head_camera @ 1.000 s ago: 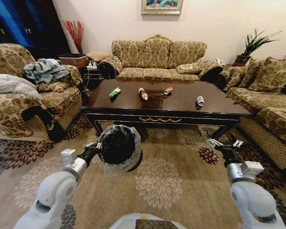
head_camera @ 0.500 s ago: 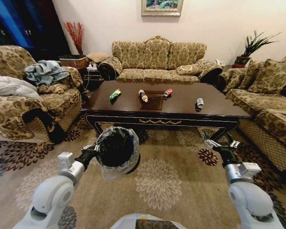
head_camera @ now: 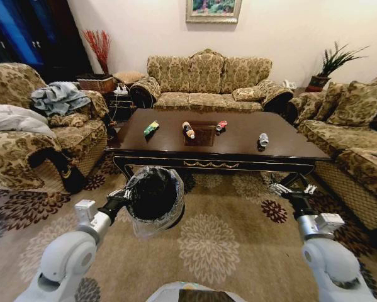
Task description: Move to the front of the table and place the trash on the table into the trash bin.
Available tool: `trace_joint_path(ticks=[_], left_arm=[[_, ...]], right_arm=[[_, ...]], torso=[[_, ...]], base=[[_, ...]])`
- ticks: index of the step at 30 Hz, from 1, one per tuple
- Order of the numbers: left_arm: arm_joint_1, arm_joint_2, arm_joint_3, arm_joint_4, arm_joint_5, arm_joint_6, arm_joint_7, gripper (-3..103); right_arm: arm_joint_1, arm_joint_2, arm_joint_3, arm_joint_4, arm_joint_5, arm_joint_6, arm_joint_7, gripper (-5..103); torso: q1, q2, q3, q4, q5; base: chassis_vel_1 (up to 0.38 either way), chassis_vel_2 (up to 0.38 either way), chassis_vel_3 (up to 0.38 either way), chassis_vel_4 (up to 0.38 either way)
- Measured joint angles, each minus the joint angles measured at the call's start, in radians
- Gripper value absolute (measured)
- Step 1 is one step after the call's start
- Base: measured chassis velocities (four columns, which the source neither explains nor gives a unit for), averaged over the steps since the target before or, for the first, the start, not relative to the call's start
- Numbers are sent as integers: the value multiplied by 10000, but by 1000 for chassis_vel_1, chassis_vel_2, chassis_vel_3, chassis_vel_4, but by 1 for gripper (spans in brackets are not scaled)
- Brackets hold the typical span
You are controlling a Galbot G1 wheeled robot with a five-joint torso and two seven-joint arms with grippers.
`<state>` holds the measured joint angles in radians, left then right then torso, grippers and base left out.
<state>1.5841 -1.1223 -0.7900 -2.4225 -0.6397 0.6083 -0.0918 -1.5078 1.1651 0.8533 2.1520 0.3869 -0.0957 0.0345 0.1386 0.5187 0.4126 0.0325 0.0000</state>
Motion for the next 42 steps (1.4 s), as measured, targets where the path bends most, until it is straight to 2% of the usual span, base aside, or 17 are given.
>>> trace_joint_path(ticks=[20,35,42], left_arm=[[-143,11,45,144,8,50,19,3],[-283,-185,117,41,19,39,29,3],[-172,-189,62,-55,45,4,40,3]], right_arm=[[319,-221,-201,-501,-36,7,-160,100],[-1,-238,32,42,-139,-438,207,100],[-123,-124,165,162,-170,-415,297,100]], torso=[[316,788,473,-1,0],[542,1356,803,0,-1],[670,1632,967,0,1]], base=[[-97,92,92,-94],[-46,46,47,-47],[0,0,0,0]])
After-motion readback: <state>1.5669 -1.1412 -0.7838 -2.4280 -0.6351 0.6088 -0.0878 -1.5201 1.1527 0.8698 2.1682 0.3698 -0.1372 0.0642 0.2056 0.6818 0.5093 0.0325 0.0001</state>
